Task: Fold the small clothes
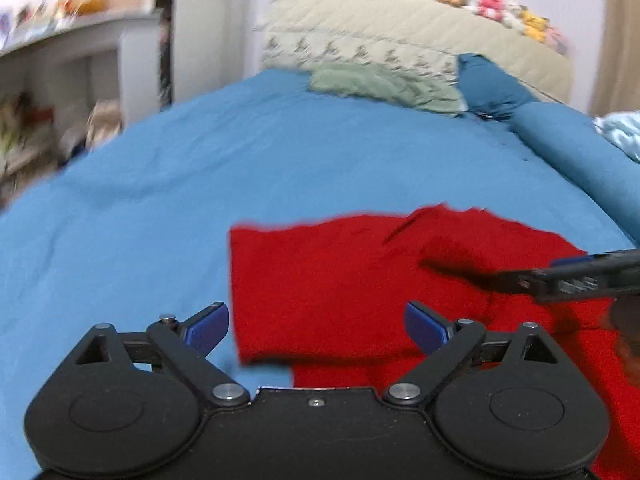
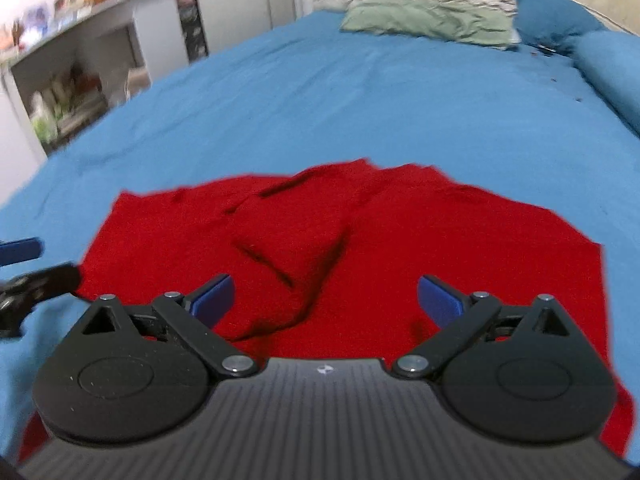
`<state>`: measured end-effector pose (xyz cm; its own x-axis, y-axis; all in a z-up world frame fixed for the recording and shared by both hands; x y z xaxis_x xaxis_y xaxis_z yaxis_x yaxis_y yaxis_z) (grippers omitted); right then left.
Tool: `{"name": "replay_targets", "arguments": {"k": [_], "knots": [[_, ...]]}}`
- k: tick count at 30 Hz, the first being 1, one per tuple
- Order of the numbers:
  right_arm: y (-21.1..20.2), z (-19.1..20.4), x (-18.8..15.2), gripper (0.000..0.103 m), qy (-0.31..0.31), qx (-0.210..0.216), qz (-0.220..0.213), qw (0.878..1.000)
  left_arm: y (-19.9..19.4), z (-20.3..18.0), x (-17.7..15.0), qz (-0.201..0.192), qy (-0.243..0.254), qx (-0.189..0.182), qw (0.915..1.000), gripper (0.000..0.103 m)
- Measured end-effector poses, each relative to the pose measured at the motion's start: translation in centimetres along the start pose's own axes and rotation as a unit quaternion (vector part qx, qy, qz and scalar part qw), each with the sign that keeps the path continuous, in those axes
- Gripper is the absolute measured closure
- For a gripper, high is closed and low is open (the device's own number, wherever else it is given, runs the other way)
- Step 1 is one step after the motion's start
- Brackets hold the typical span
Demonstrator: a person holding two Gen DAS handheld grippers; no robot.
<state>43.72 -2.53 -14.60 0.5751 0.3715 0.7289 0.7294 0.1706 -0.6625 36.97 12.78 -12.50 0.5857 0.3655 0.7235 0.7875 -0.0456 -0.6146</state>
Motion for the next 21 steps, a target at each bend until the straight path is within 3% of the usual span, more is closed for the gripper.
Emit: {"name": "replay_targets", "arguments": {"k": [3, 4, 5, 6, 9, 11, 14, 16, 18, 21], "knots": [[3.5, 1.3, 0.4, 0.005, 0.001, -0.018, 0.016, 1.0, 1.0, 1.2, -0.8, 0.023, -0.021, 0.003, 0.9995, 0.006], [4.6, 1.3, 0.5, 0.012, 0.015, -0.02, 0.02, 0.999, 1.2, 1.3, -0.8, 0.023, -0.02, 0.006, 0.9995, 0.006], [5.3, 1.0, 0.5, 0.027, 0.031, -0.023, 0.022, 0.999, 1.3, 1.4, -0.6, 0.022, -0.019, 0.01, 0.9995, 0.006], [5.7, 0.4, 0.5, 0.031, 0.051, -0.029, 0.022, 0.998, 1.2, 1.6, -0.4, 0.02, -0.021, 0.009, 0.9995, 0.006], [5.1, -2.0, 0.0, 0.031, 0.119, -0.079, 0.012, 0.99, 1.1, 1.9, 0.1, 0.013, -0.025, 0.004, 0.9996, 0.006], [4.0, -3.6, -1.4, 0.029, 0.155, -0.088, 0.0, 0.984, 0.9, 2.3, 0.2, 0.01, -0.031, 0.001, 0.9995, 0.006], [2.5, -4.9, -3.9, 0.027, 0.189, -0.073, -0.011, 0.979, 0.6, 2.6, 0.4, 0.01, -0.04, -0.007, 0.9991, 0.006], [1.5, -5.0, -5.5, 0.023, 0.209, -0.04, -0.033, 0.976, 0.4, 2.9, 0.3, 0.011, -0.045, -0.011, 0.9989, 0.006], [0.9, -4.9, -6.3, 0.013, 0.218, -0.022, -0.051, 0.974, 0.2, 3.0, 0.3, 0.012, -0.044, -0.011, 0.9989, 0.006], [0.7, -5.0, -6.3, 0.007, 0.228, -0.007, -0.064, 0.972, 0.3, 3.1, 0.2, 0.009, -0.032, -0.002, 0.9994, 0.006]]}}
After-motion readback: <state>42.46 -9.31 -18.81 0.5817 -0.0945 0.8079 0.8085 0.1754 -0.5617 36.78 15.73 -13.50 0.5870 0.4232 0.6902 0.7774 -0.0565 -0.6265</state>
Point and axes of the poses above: each gripper's, at about its wrist camera, not at the fingertips, and y roughly the way its jaws point, z to its left, x to its top, the point moved 5 cm from there along y, roughly the way its jaws point, and after that the axes turned 15 degrees about -y, right-handed, at the moved point
